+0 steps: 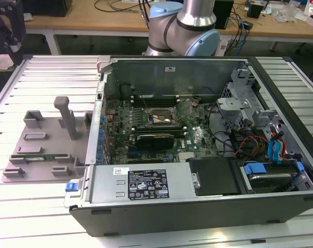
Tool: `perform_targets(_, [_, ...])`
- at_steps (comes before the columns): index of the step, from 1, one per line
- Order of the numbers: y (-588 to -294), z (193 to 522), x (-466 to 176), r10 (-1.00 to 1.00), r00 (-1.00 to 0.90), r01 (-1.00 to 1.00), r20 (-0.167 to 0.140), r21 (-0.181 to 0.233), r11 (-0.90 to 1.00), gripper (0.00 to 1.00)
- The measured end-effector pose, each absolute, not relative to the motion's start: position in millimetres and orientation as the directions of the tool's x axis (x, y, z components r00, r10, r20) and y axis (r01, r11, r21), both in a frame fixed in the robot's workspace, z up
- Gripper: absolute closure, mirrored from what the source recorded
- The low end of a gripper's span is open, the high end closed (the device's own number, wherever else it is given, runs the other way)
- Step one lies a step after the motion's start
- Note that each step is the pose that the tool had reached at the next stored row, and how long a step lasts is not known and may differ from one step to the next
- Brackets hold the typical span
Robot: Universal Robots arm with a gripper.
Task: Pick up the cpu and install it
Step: 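Pick up the cpu and move it towards the insertion slot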
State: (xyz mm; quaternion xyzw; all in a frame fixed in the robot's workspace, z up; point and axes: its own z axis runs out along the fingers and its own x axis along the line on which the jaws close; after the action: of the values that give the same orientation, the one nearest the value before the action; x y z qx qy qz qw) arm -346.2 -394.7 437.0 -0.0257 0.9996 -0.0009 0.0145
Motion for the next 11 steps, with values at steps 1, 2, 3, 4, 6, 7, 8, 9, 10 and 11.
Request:
perform_targets(1, [-395, 437, -345, -0.051, -0.998, -0.051, -0.029, -0.002, 0.999, 0.45])
perform_targets(2, [-395, 437, -343, -0.051, -0.998, -0.051, -0.029, -0.003, 0.999, 0.45])
perform_targets(3, [-395, 437, -342, -0.051, -0.998, -0.051, -0.029, -0.003, 0.999, 0.45])
perform_targets(4, [-395, 437, -341, -0.051, -0.998, -0.051, -0.029, -0.003, 0.999, 0.45])
perform_targets(6, [-395, 437, -338, -0.051, -0.998, -0.051, -0.029, -0.003, 0.999, 0.45])
perform_targets(7, [-395, 437, -335, -0.051, -0.998, -0.051, -0.029, -0.003, 0.999, 0.45])
perform_targets(8, [-395, 437, -334, -0.051, -0.998, -0.051, -0.029, -0.003, 0.999, 0.45])
perform_targets(9, [-395, 437, -333, -0.051, -0.998, -0.051, -0.029, -0.003, 0.999, 0.45])
perform_targets(10, [-395, 437, -331, -0.051, -0.998, -0.051, -0.029, -0.003, 0.999, 0.45])
perform_targets(11, [-395, 437, -329, -0.051, -0.998, -0.051, -0.029, -0.003, 0.999, 0.45])
